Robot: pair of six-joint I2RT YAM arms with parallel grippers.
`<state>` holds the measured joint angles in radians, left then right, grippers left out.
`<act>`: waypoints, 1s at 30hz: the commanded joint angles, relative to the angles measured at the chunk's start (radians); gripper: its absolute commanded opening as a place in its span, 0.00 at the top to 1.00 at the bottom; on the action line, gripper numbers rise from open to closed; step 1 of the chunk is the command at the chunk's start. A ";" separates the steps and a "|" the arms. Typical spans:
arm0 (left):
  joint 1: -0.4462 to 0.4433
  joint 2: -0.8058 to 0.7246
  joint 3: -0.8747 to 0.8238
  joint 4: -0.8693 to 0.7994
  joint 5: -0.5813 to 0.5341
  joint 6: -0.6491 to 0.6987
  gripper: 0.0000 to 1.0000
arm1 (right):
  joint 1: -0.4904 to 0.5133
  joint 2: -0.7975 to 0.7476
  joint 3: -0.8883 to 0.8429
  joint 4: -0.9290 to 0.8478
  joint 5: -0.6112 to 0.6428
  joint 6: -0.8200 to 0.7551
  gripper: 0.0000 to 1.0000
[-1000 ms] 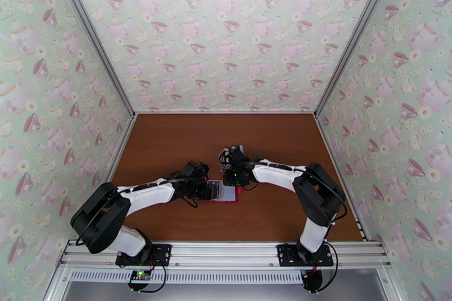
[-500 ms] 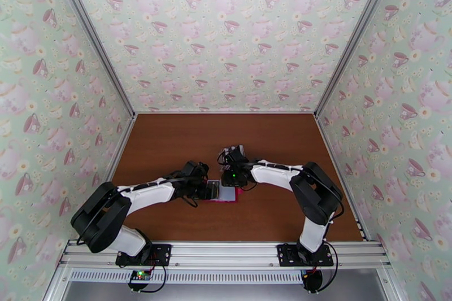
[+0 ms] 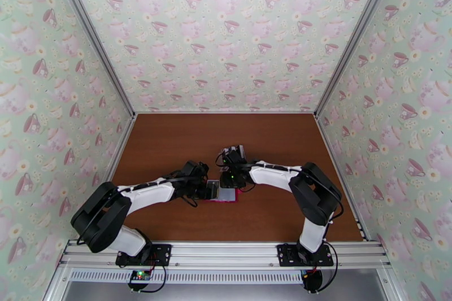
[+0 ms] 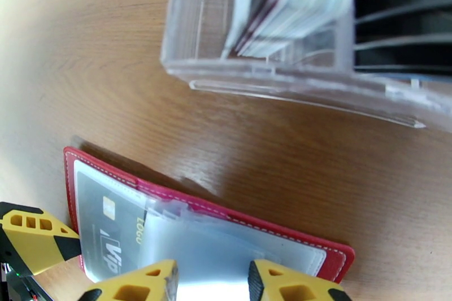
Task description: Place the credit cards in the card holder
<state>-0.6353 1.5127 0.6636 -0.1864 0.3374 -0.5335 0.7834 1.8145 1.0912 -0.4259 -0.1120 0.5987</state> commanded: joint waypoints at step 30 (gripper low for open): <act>0.003 0.042 -0.040 -0.039 -0.008 0.006 0.32 | 0.018 0.042 0.009 0.016 -0.040 0.035 0.62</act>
<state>-0.6353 1.5127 0.6636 -0.1856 0.3378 -0.5335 0.7914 1.8385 1.1187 -0.4313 -0.1017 0.6064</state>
